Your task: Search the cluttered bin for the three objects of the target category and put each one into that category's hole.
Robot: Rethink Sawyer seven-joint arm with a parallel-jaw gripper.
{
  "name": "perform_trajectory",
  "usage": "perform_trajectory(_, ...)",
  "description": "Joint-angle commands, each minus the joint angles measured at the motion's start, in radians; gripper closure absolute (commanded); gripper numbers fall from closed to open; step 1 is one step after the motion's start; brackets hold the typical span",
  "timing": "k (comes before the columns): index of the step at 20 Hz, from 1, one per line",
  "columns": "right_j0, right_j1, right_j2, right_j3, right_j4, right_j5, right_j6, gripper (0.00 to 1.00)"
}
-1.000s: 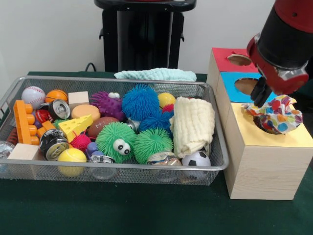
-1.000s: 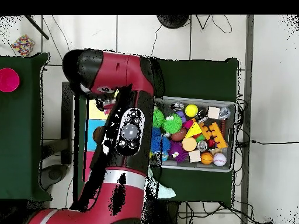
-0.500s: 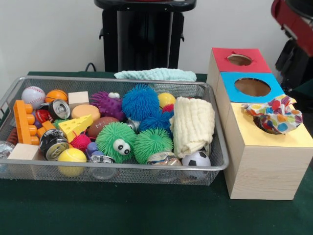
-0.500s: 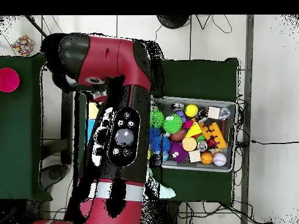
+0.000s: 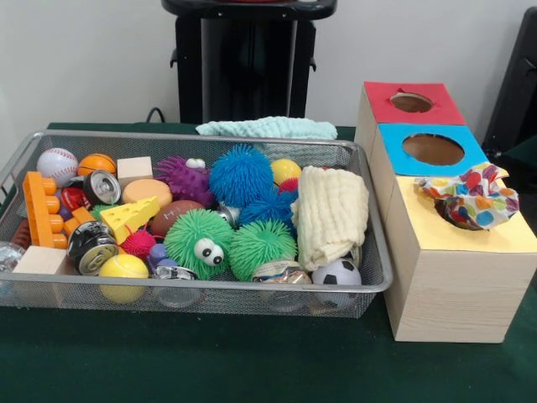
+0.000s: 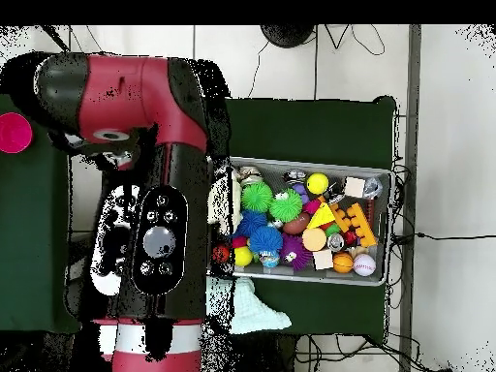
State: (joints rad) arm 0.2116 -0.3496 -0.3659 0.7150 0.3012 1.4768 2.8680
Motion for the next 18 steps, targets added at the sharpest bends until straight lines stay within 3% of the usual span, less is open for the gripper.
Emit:
perform_trajectory(1,0.020,0.000,0.049,0.141,-0.001,-0.038,0.164,1.00)
perform_trajectory(18,0.039,-0.060,0.045,0.389,-0.053,-0.221,0.035,1.00)
